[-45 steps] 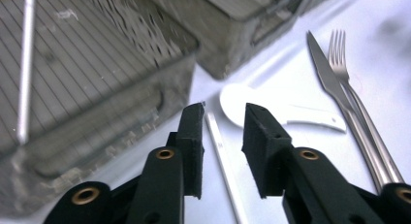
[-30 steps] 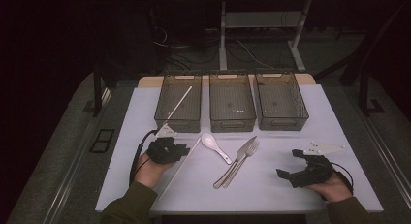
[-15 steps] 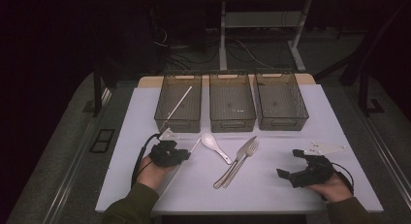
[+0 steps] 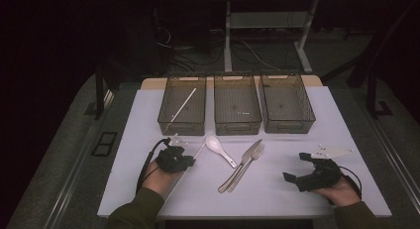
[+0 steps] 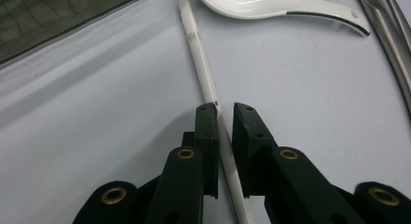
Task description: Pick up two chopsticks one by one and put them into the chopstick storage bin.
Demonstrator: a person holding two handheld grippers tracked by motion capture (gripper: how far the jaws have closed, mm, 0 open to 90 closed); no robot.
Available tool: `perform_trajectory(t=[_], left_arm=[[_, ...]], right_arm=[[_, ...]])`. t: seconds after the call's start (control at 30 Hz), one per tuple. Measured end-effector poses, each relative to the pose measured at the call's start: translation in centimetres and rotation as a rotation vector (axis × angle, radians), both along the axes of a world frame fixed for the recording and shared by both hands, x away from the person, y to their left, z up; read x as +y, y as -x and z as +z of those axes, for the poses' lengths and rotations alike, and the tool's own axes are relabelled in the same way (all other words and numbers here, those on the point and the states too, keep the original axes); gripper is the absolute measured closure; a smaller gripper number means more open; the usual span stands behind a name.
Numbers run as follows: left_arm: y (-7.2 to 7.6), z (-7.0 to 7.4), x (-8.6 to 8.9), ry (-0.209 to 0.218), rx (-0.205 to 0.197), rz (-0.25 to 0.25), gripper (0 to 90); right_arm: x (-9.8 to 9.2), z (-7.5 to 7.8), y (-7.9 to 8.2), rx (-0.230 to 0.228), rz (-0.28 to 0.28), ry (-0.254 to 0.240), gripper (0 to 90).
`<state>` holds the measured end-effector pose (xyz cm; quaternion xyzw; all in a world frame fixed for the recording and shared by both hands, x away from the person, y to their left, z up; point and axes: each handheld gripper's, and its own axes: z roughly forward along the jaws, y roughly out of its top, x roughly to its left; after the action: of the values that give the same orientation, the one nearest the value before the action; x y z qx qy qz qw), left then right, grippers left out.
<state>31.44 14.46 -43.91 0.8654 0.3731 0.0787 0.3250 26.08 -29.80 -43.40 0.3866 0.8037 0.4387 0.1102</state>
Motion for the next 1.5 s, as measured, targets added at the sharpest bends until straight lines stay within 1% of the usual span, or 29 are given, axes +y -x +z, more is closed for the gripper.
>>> perform_trajectory(t=[0.1, 0.17, 0.4, 0.57, 0.67, 0.77, 0.83, 0.93, 1.0, 1.1, 1.23, 1.3, 1.37, 1.43, 1.5], left_arm=[[0.13, 0.00, -0.19, -0.019, -0.011, 0.002, 79.7], [0.22, 0.00, -0.27, -0.023, -0.013, 0.012, 80.1], [0.05, 0.04, -0.19, -0.004, 0.009, 0.040, 82.0], [-0.18, 0.10, -0.06, -0.005, 0.013, 0.042, 83.5], [-0.19, 0.20, -0.11, -0.024, 0.010, 0.039, 83.7], [-0.12, 0.13, -0.11, -0.024, 0.002, 0.035, 83.5], [-0.11, 0.04, 0.00, -0.015, 0.000, 0.035, 83.3], [-0.07, 0.02, -0.04, -0.019, -0.008, 0.029, 83.0], [-0.13, 0.07, -0.03, -0.021, -0.003, 0.025, 83.3], [-0.25, 0.10, 0.08, -0.013, 0.006, 0.029, 83.7], [-0.39, 0.25, 0.09, -0.033, -0.006, 0.032, 83.8], [-0.47, 0.27, 0.23, -0.023, -0.006, 0.037, 83.8], [-0.50, 0.44, 0.38, -0.031, -0.010, 0.031, 83.8], [-0.52, 0.57, 0.49, -0.026, -0.014, 0.027, 83.8], [-0.51, 0.69, 0.56, -0.033, -0.013, 0.025, 83.8]], right_arm=[[0.03, 0.01, 0.02, 0.001, 0.001, -0.001, 0.5], [0.04, 0.01, 0.02, 0.001, 0.002, 0.000, 0.5], [0.08, 0.00, 0.04, 0.003, 0.006, 0.001, 0.5], [0.05, 0.02, 0.04, 0.003, 0.005, 0.000, 0.5], [0.04, 0.04, 0.04, -0.001, 0.006, -0.001, 0.5], [0.05, 0.04, 0.04, 0.002, 0.006, -0.001, 0.5], [0.06, 0.02, 0.04, 0.001, 0.006, 0.000, 0.5], [0.09, 0.04, 0.05, 0.003, 0.006, 0.002, 0.5], [0.11, 0.04, 0.06, 0.001, 0.007, 0.003, 0.5], [0.11, 0.07, 0.09, 0.003, 0.005, 0.002, 0.5], [0.06, 0.09, 0.10, 0.000, 0.007, 0.000, 0.5], [0.04, 0.08, 0.08, 0.000, 0.007, 0.000, 0.5], [0.05, 0.09, 0.09, 0.001, 0.007, -0.001, 0.5], [0.06, 0.10, 0.10, 0.000, 0.007, 0.000, 0.5], [0.06, 0.10, 0.10, 0.000, 0.006, 0.001, 0.5]])
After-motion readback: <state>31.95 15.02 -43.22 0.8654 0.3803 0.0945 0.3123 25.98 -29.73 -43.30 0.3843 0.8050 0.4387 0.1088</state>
